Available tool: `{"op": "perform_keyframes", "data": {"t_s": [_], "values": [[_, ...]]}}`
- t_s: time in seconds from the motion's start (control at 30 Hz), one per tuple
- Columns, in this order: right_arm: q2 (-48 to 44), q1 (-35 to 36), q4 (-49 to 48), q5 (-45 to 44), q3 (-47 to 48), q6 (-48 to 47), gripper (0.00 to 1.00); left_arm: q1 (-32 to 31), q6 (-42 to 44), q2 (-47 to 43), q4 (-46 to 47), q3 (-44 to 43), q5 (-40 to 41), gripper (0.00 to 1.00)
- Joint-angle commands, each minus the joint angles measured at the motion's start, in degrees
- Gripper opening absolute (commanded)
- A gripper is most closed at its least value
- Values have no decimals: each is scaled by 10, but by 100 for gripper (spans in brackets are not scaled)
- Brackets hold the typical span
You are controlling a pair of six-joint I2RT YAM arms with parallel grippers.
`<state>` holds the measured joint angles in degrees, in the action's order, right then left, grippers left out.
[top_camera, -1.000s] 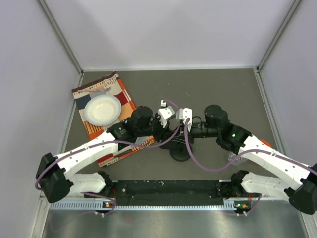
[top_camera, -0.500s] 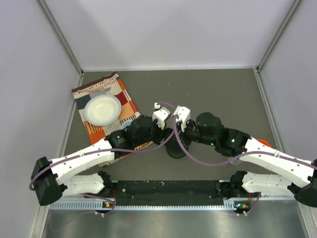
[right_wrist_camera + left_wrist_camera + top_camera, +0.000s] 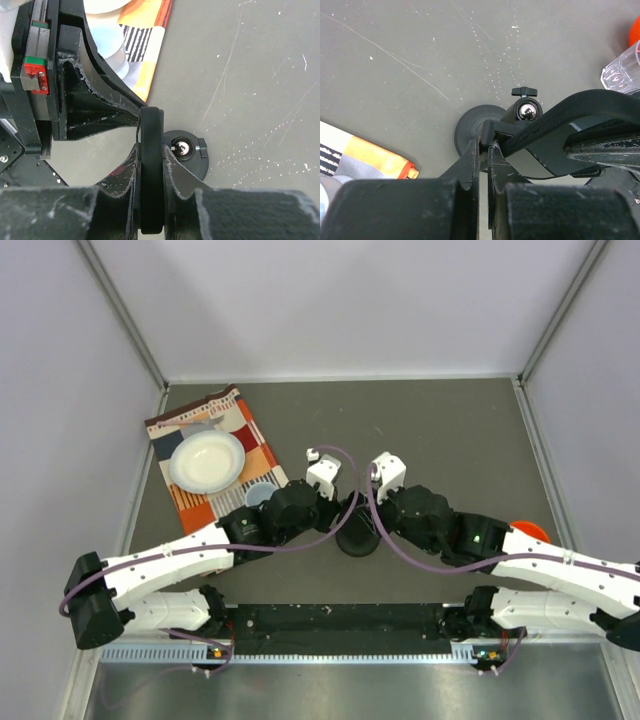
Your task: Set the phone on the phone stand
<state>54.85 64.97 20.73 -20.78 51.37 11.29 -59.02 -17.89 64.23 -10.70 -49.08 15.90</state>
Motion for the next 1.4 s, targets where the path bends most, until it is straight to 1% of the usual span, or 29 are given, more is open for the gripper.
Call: {"op": "perform_keyframes", "data": {"t_s": [0.0, 0.1, 0.13, 0.23, 0.27, 0.3, 0.4, 0.43, 0.47, 0.5, 0.57, 0.63, 0.73, 0.8, 0.87, 0.9, 0.93, 0.97, 1.0, 1.03, 1.07, 1.1, 1.17, 1.23, 1.3, 1.37], "values": [[-25, 9, 201, -246, -16, 1, 0, 44, -1, -36, -56, -8, 245, 0], [9, 23, 194, -288, 10, 15, 0, 37, -1, -35, -59, -12, 233, 0], [24, 24, 185, -287, 18, 8, 0, 35, -4, -32, -65, -15, 216, 0], [68, 40, 156, -299, 47, -19, 0, 32, 9, -17, -71, -36, 154, 0], [78, 41, 154, -298, 64, -25, 0, 29, 24, -13, -73, -49, 102, 0], [90, 46, 147, -302, 70, -37, 0, 27, 29, -12, -77, -54, 79, 0], [115, 47, 145, -315, 82, -58, 0, 23, 27, -2, -117, -75, 41, 0], [127, 47, 151, -323, 83, -61, 0, 21, 25, 1, -134, -82, 43, 0], [132, 47, 155, -330, 86, -58, 0, 19, 2, 1, -154, -93, 58, 0], [137, 47, 157, -336, 87, -53, 0, 18, -1, -2, -165, -91, 71, 0], [155, 49, 163, -335, 100, -37, 0, 10, -23, -11, -165, -83, 96, 0], [172, 56, 164, -352, 110, -33, 0, 6, -40, -3, -181, -88, 121, 0], [185, 59, 164, -350, 121, -32, 0, -7, -70, 4, -198, -103, 138, 0], [182, 58, 157, -348, 116, -38, 0, -9, -73, 2, -197, -103, 128, 0], [176, 45, 155, -326, 107, -43, 0, -9, -57, 5, -199, -108, 100, 0], [155, 34, 134, -276, 99, -50, 0, -9, -47, 4, -198, -108, 85, 0], [139, 24, 115, -250, 69, -57, 0, -9, -36, -1, -191, -108, 49, 0], [126, 13, 105, -231, 57, -58, 0, -9, -23, -8, -182, -102, 33, 0], [107, -20, 99, -185, 47, -61, 0, -9, -19, -24, -173, -95, 22, 0], [100, -33, 92, -157, 29, -69, 0, -9, 0, -33, -159, -75, -3, 0], [92, -37, 79, -139, 18, -79, 0, -9, 10, -41, -126, -64, -15, 0], [86, -48, 76, -123, 13, -91, 0, -8, 15, -57, -115, -53, -23, 0], [82, -69, 77, -64, 13, -87, 0, -9, 29, -70, -88, -28, -36, 0], [82, -84, 76, -49, 14, -93, 0, -8, 45, -81, -81, -16, -39, 0], [90, -80, 85, -72, 17, -102, 0, -9, 43, -80, -99, -18, -18, 0], [106, -71, 99, -111, 27, -108, 0, -8, 9, -64, -144, -61, 25, 0]]}}
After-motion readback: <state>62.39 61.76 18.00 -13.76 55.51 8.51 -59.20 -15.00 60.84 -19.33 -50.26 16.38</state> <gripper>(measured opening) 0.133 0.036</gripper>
